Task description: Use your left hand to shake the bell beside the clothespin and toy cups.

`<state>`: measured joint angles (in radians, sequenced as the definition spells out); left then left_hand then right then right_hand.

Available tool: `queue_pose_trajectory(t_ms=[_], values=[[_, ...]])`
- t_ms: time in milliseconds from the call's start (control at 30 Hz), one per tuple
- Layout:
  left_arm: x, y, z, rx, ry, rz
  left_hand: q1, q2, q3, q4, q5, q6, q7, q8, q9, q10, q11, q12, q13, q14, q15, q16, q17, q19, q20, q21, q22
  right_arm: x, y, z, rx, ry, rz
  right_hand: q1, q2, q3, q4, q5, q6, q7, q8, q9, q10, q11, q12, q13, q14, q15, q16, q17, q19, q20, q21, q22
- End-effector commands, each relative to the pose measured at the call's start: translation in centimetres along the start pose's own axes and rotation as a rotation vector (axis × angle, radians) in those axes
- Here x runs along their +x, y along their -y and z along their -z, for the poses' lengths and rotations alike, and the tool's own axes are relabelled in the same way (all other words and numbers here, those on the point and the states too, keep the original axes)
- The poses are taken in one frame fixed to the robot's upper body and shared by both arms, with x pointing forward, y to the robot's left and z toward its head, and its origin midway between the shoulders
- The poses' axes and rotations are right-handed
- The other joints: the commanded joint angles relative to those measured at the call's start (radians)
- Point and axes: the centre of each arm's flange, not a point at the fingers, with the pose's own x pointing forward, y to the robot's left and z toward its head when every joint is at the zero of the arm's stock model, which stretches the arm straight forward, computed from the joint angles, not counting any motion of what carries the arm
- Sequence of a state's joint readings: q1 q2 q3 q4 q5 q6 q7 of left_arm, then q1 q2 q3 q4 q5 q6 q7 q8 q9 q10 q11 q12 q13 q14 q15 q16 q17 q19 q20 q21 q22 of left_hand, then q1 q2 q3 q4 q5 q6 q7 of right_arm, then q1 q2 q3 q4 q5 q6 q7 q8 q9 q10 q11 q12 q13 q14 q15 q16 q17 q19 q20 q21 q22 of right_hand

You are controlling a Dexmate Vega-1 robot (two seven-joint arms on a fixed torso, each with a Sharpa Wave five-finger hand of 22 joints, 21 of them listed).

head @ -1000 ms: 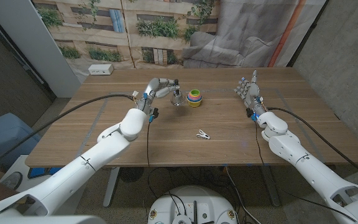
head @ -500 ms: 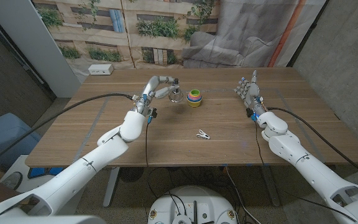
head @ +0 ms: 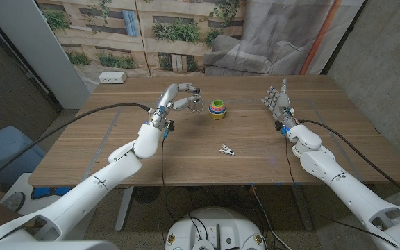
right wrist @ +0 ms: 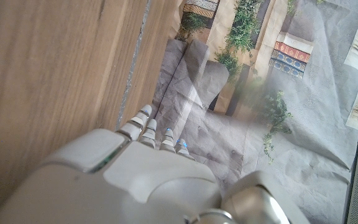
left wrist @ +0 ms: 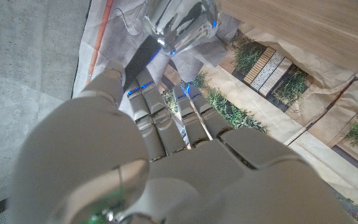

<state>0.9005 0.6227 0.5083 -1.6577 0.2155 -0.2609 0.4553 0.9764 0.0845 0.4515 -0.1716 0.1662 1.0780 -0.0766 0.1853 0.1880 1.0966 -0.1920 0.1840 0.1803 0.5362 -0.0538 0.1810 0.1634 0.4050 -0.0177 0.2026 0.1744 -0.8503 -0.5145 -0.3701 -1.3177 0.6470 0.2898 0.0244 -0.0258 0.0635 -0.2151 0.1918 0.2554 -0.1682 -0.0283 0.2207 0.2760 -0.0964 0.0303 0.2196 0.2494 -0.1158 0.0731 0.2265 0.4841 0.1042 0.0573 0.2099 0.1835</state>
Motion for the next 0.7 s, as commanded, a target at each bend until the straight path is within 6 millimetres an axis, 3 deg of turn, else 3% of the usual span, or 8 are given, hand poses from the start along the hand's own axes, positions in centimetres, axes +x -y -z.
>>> queue_pose_trajectory(t_ms=[33,700], values=[[-0.4,0.7,0.9,-0.036,-0.106,0.003,0.0,0.01,-0.007,0.001,0.002,0.013,0.009,0.008,0.006,0.037,-0.026,0.005,0.002,0.009,-0.127,0.0,0.002,-0.002,-0.001,-0.001,0.003,0.0,0.0,0.0,0.0,0.0,0.0,0.003,0.098,-0.006,-0.002,0.006,-0.017,-0.002,0.005,0.005,-0.001,-0.001,0.006,0.001,-0.003,-0.004,0.008,0.004,0.007,0.0,0.006,0.003],[-0.6,1.4,1.9,-0.265,-0.365,-0.017,0.002,0.012,-0.013,0.0,0.003,0.013,0.016,0.008,0.007,0.045,-0.026,0.008,0.003,0.01,-0.124,-0.001,0.001,-0.001,0.003,-0.001,0.003,0.0,0.0,0.0,0.0,0.0,0.0,0.003,0.098,-0.006,-0.002,0.006,-0.017,-0.003,0.004,0.005,0.0,-0.003,0.006,0.001,-0.002,-0.002,0.008,0.004,0.007,0.0,0.006,0.003]])
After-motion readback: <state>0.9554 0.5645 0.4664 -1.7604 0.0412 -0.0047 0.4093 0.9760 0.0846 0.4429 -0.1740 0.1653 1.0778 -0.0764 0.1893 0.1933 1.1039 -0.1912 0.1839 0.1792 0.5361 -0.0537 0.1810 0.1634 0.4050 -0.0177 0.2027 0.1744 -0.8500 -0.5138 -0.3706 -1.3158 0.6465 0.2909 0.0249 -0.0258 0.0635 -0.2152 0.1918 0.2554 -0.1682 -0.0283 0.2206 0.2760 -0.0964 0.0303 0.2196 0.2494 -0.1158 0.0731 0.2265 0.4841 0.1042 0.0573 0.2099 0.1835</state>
